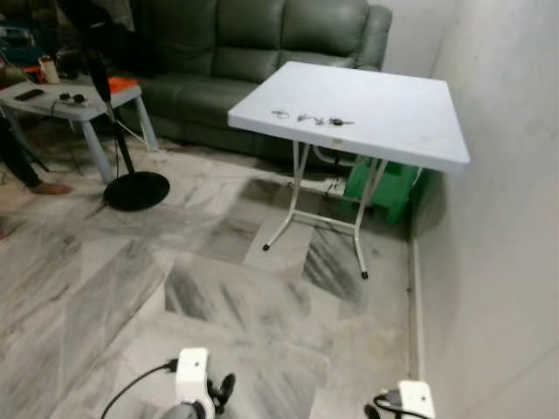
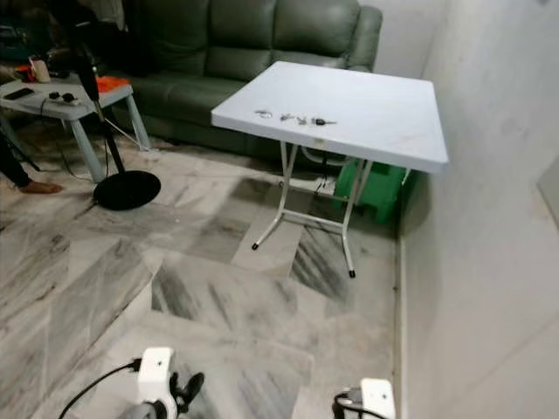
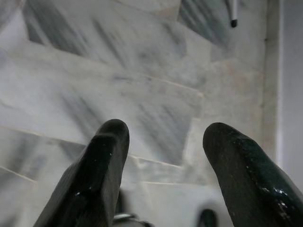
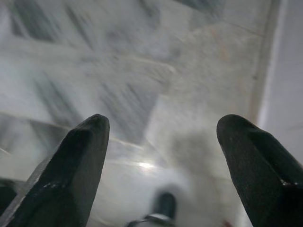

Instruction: Hang keys on a hook

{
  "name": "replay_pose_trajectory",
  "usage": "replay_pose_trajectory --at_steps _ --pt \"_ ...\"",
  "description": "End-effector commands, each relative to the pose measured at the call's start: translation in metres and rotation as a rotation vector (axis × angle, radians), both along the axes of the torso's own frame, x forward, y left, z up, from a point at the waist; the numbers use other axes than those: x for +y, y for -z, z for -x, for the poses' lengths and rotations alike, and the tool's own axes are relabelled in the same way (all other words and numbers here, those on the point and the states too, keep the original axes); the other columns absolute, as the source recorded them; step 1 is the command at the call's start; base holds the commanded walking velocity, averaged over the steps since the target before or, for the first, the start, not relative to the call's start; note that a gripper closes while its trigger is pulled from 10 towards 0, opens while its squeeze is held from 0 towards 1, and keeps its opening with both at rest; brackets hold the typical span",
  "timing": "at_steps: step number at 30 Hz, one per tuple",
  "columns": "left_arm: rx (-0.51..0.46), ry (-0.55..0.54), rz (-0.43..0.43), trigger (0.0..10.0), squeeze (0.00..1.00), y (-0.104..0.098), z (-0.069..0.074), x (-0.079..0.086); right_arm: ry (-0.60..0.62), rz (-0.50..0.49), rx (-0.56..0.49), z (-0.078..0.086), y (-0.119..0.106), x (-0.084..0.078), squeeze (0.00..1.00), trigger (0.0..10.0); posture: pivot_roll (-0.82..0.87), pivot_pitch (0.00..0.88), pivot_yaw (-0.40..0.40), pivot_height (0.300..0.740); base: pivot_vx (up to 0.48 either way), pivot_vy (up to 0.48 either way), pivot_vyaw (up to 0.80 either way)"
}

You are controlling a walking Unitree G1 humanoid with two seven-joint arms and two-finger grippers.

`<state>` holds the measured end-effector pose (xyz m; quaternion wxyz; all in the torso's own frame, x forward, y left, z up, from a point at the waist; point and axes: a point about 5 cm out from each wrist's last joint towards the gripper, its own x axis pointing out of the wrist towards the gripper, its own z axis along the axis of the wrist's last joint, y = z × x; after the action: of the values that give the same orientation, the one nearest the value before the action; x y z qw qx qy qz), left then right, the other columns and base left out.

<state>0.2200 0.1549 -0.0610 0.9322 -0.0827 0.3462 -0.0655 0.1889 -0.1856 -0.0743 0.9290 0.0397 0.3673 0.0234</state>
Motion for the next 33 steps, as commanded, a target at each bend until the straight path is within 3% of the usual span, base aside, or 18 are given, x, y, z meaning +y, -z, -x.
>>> replay_pose_trajectory --at_steps 1,17,22,33 --pt "-0.008 0.013 0.02 10.0 0.0 -0.001 -0.001 -0.01 0.026 0.023 0.026 0.008 0.003 -0.012 0.0 10.0 -0.02 0.0 -0.05 0.74 0.0 0.48 0.0" --pt "-0.03 0.004 0.03 10.0 0.0 -0.004 -0.006 -0.011 0.022 0.007 -0.025 -0.001 -0.003 -0.01 0.0 10.0 -0.02 0.0 -0.054 0.74 0.0 0.48 0.0" --pt "-0.174 0.006 0.101 10.0 0.0 -0.025 -0.03 -0.02 -0.033 -0.037 -0.202 -0.029 -0.023 0.002 0.0 10.0 -0.02 0.0 -0.05 0.74 0.0 0.48 0.0" --pt "-0.379 0.005 0.149 10.0 0.0 -0.051 -0.051 -0.02 -0.109 -0.073 -0.444 -0.051 -0.051 0.02 0.0 10.0 -0.03 0.0 -0.044 0.74 0.0 0.479 0.0"
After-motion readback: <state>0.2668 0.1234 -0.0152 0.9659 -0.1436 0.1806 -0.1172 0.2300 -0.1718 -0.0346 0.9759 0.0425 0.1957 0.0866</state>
